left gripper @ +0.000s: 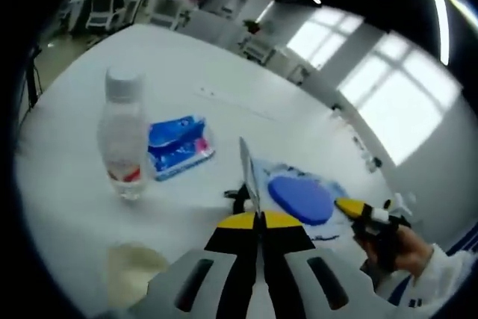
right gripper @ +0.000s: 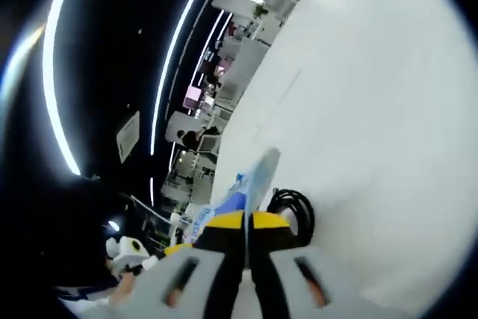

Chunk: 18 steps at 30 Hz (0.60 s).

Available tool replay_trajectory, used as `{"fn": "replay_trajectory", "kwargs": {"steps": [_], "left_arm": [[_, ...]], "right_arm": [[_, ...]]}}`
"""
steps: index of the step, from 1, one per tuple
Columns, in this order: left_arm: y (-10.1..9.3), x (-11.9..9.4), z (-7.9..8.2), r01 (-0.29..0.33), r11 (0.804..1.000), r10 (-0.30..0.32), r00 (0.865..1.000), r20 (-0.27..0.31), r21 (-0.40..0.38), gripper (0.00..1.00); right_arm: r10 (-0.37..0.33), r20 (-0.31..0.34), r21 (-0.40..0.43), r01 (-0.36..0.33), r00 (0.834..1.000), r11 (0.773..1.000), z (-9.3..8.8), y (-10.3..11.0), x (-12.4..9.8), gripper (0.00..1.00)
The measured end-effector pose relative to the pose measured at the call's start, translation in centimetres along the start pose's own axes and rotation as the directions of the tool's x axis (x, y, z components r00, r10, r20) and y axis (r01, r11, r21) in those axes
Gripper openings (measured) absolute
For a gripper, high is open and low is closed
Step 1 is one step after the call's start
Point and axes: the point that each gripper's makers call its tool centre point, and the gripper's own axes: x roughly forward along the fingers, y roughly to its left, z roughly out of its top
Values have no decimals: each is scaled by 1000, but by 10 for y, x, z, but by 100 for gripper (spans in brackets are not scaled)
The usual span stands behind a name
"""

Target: Arrange the tabletop items into an orderly group along one side of the table until the central work area is clear of visible clutter.

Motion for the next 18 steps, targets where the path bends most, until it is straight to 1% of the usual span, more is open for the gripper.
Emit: {"fn": "replay_trajectory", "kwargs": {"steps": [3, 6, 8, 9, 11, 12, 13, 16, 18], "left_arm": [[-1, -5, -12, -9, 999, 9, 1000, -2, 32, 0], [1, -8, -17, -9, 1000, 9, 1000, 3, 14, 0], [1, -9, -20, -8, 1000, 8, 1000, 0, 16, 0], [2, -10, -22, -10, 1000, 10, 1000, -3, 24, 0], [3, -13, -28, -25, 997, 26, 1000, -16, 70, 0], [4, -15, -33, -35, 994, 38, 999, -21, 103, 0], [3, -17, -37, -38, 993, 41, 999, -23, 114, 0], [3, -24, -52, -29, 993, 32, 999, -24, 116, 0], [6, -28, -65, -28, 993, 34, 998, -45, 119, 0]], "right_arm": [[-14, -8, -42, 14, 1000, 999, -4, 1, -4, 0], [-18, -9, -38, 18, 1000, 999, -9, -4, -7, 0], [-20, -11, -41, 20, 1000, 999, -11, -5, -9, 0], [-23, -17, -47, 22, 1000, 999, -14, -6, -10, 0], [-25, -24, -61, 23, 999, 998, -19, -7, -14, 0], [-24, -24, -70, 22, 999, 997, -22, -6, -16, 0], [-25, -27, -84, 22, 999, 996, -27, -7, -21, 0], [-32, -35, -92, 28, 999, 995, -38, -12, -31, 0], [-26, -47, -81, 22, 999, 996, -49, -14, -37, 0]]}}
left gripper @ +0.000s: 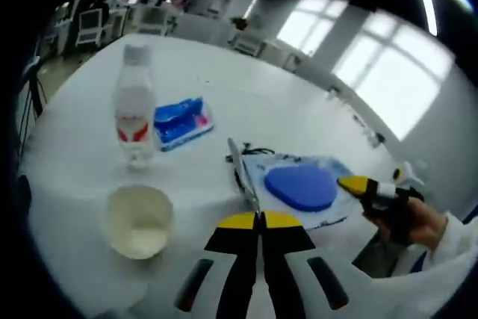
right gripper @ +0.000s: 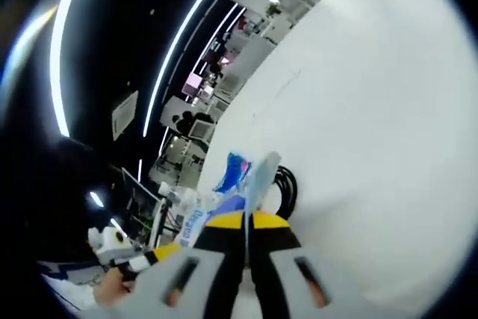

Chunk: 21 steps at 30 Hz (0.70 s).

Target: Arrange the tabletop items into an orderly group along one side of the table until the central work area is clear of visible clutter.

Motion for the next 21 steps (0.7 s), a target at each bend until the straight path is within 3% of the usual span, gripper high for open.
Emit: {"fn": "replay_trajectory", "kwargs": {"steps": [6, 12, 21], "left_arm": [[6, -8, -37, -15, 1000, 16, 998, -55, 16, 0], [12, -12, -64, -34, 999, 38, 994, -104, 36, 0], [23, -10, -81, -58, 998, 62, 989, -133, 34, 0]], "right_arm": [[-12, -49, -32, 10, 999, 999, -30, -7, -11, 0], [-23, -96, -66, 17, 995, 998, -51, -15, -15, 0], [-48, -128, -51, 42, 991, 998, -69, -27, -13, 0]]}}
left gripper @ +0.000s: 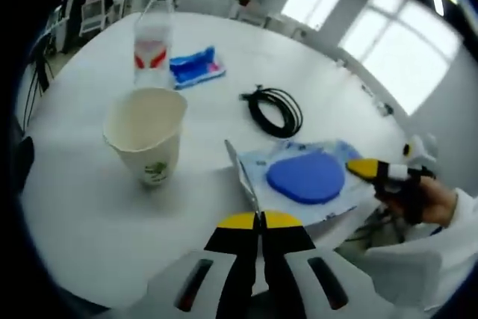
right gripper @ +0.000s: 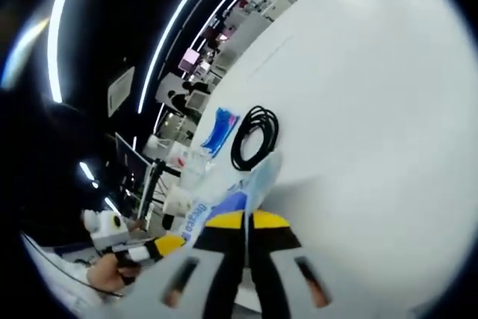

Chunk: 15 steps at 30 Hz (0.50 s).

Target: Arrange the tabletop items into an orderly group along one side of the table until the central work area is clear of visible clutter.

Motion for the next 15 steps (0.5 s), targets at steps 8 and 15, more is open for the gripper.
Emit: {"fn": "replay_trajectory", "kwargs": {"steps": [8, 15], "left_arm": [[10, 7, -16, -28, 999, 29, 999, -29, 26, 0], [17, 13, -28, -56, 998, 58, 997, -59, 39, 0]], "right_arm": [[-12, -34, -14, 11, 999, 1000, -10, -6, 6, 0], [-85, -114, -118, 72, 990, 990, -26, -19, 11, 1]]}}
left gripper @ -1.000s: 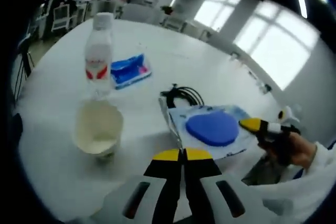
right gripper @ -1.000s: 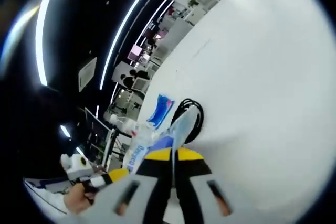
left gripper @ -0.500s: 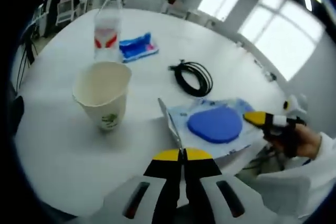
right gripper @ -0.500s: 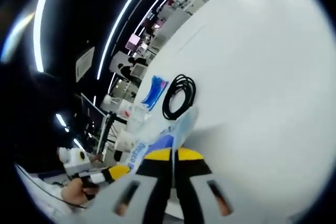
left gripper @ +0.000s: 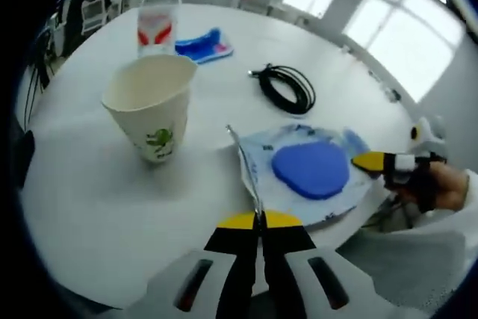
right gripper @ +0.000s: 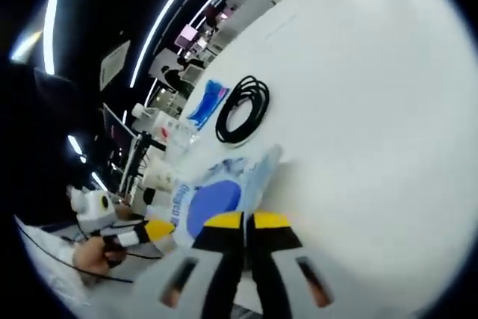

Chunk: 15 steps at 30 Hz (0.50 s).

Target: Arrange the tabletop items into an orderly group along one side of the table until the central work area is clear of visible clutter.

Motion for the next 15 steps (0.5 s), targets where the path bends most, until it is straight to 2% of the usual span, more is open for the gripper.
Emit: {"fn": "replay_trajectory", "kwargs": {"steps": [2, 4, 5, 8, 15], "left_arm": [[0, 1, -2, -8, 1000, 8, 1000, -2, 16, 0], [0, 2, -3, -13, 999, 14, 1000, -4, 31, 0], [1, 3, -3, -13, 999, 14, 1000, -5, 29, 0], [4, 5, -5, -14, 1000, 14, 1000, -5, 21, 0], [3, 4, -5, -7, 1000, 7, 1000, 31, 11, 0]], "right_arm": [[-21, -10, -12, 21, 1000, 1000, -1, -2, 0, 1], [-65, -46, -79, 62, 997, 995, -5, -9, 0, 3], [-37, -50, -94, 32, 998, 995, -5, -6, 4, 2], [-51, -46, -55, 48, 998, 997, -3, -9, 6, 1], [-75, -29, -81, 72, 997, 994, -4, -8, 4, 1]]}}
